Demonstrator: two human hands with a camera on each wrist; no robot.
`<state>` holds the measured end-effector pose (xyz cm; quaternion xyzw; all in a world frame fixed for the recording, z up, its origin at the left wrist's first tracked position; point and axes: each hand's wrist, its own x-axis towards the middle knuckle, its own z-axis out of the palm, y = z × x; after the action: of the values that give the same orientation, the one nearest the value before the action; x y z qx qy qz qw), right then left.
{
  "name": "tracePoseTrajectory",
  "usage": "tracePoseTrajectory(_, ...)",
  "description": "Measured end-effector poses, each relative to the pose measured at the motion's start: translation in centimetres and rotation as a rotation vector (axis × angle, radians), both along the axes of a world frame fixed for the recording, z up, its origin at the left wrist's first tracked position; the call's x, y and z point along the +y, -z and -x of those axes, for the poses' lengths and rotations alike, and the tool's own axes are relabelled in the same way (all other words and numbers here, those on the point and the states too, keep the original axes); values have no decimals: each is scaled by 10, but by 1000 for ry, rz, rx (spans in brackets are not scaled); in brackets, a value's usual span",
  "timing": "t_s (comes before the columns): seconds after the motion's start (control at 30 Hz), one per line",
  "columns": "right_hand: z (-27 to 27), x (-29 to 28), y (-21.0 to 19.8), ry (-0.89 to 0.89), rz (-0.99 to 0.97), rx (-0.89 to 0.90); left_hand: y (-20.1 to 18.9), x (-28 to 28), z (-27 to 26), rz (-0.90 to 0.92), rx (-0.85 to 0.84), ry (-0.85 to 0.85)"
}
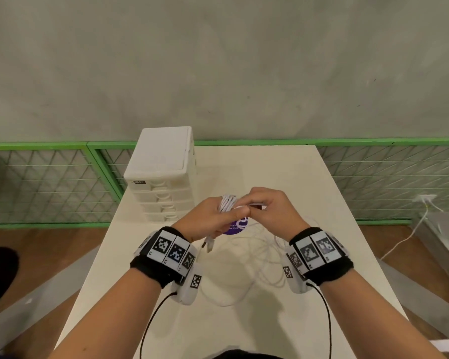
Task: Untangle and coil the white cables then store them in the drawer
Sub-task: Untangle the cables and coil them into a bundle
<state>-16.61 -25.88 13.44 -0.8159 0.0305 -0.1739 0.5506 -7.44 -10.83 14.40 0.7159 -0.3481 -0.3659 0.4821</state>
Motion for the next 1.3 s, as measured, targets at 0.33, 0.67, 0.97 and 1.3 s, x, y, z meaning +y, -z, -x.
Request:
tracePoseTrajectory(0.33, -5, -26, 32, 62, 172, 162, -17, 7, 5, 180, 262, -7)
tracePoseTrajectory(0.67, 30, -47, 108, 194, 165, 567, -56, 20, -25, 562, 370, -294)
tracePoseTrajectory(0.97, -1, -20, 20, 156, -17, 68, -61, 0, -5, 351, 288, -172)
tracePoseTrajectory(1.3, -29, -6, 7, 84, 52, 30, -62, 1, 0, 501, 585, 13)
